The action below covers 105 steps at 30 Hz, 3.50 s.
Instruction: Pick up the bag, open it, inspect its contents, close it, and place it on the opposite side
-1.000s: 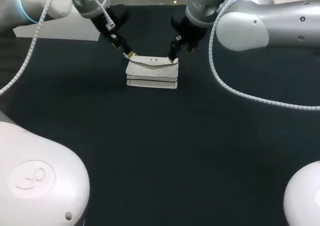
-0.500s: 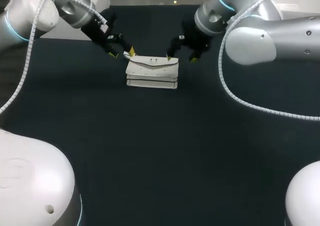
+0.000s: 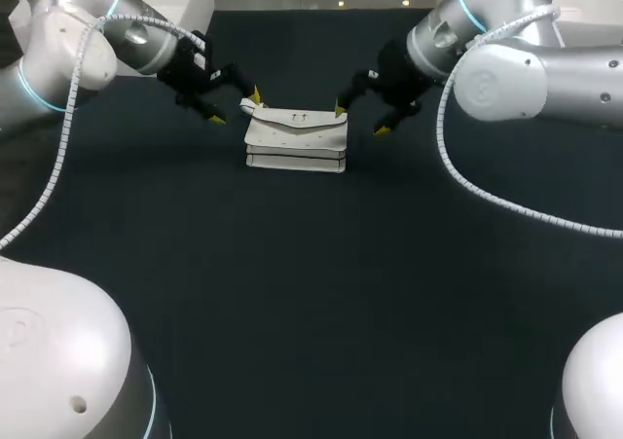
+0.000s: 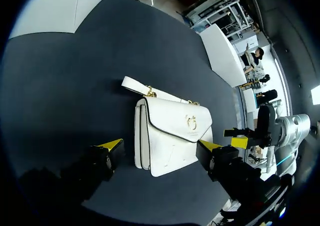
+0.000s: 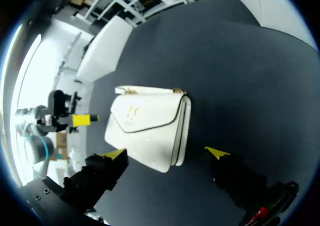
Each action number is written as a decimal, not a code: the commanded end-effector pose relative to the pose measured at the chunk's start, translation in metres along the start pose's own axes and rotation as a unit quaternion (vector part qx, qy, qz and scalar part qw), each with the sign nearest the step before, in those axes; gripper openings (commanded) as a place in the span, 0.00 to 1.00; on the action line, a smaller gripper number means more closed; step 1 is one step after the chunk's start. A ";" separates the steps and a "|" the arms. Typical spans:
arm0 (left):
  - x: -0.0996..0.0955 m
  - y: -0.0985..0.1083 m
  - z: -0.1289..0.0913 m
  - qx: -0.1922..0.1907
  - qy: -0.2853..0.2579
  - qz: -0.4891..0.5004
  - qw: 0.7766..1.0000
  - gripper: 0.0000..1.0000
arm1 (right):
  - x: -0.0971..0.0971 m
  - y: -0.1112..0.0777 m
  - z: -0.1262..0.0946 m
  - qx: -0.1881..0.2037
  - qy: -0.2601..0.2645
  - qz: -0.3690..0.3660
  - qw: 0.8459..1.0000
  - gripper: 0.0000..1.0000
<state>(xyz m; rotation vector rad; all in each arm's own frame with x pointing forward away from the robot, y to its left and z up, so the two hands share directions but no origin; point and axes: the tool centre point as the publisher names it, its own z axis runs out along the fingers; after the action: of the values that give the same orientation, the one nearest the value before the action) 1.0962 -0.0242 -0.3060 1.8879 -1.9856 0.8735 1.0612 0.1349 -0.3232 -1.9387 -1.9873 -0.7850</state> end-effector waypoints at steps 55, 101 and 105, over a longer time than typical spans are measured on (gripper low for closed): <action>0.002 -0.017 0.045 -0.063 0.235 -0.026 0.970 0.80 | 0.012 0.030 0.052 0.162 0.249 0.135 0.945 0.70; -0.007 -0.012 0.068 -0.097 0.266 -0.122 0.951 0.00 | 0.004 0.034 0.070 0.153 0.292 0.179 0.927 0.00; -0.005 -0.010 0.066 -0.096 0.268 -0.118 0.951 0.33 | 0.005 0.032 0.067 0.149 0.297 0.170 0.928 0.16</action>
<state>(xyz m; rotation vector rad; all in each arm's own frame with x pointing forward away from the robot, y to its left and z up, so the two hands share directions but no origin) 1.1183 -0.0540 -0.3565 1.5365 -1.4306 0.9558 1.1014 0.1709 -0.3674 -1.5859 -1.2783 -0.8086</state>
